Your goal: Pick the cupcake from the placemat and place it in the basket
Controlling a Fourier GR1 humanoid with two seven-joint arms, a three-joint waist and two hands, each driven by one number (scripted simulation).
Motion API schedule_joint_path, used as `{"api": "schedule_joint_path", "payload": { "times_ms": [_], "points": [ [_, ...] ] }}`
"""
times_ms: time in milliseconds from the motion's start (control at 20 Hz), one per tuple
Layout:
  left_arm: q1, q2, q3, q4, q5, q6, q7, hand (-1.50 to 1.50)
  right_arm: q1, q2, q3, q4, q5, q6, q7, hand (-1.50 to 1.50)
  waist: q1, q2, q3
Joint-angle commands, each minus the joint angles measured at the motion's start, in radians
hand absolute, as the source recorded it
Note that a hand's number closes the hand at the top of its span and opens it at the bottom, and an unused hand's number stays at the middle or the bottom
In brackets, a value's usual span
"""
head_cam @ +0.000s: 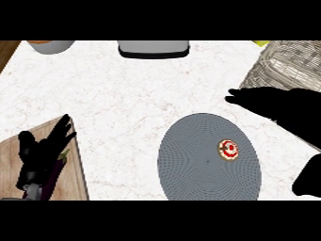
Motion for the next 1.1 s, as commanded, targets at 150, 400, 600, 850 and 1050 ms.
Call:
{"api": "schedule_joint_path", "payload": {
  "times_ms": [150,400,600,850,1050],
  "points": [
    [0.113,-0.008,-0.007,0.031,0.008,-0.016,0.039,0.0,0.101,0.029,0.048,0.007,0.149,-0.016,-0.062,-1.5,0.002,0.006,-0.015],
    [0.071,-0.008,0.017,0.1,0.014,-0.054,0.009,0.0,0.139,0.088,0.089,0.061,0.27,-0.078,-0.139,-1.5,0.0,0.01,-0.015],
    [0.087,-0.03,-0.01,0.042,-0.019,-0.01,0.062,0.0,0.168,0.079,0.084,0.107,0.325,-0.095,-0.228,-1.5,0.003,0.008,-0.014],
    [0.107,-0.043,-0.003,0.043,-0.017,-0.024,0.038,0.0,0.234,0.12,0.151,0.102,0.447,-0.171,-0.253,-1.5,-0.006,0.006,-0.015],
    [0.088,-0.035,0.022,0.059,-0.013,-0.039,0.029,0.0,0.204,0.168,0.13,0.211,0.473,-0.204,-0.318,-1.5,0.004,0.009,-0.015]
  ]
}}
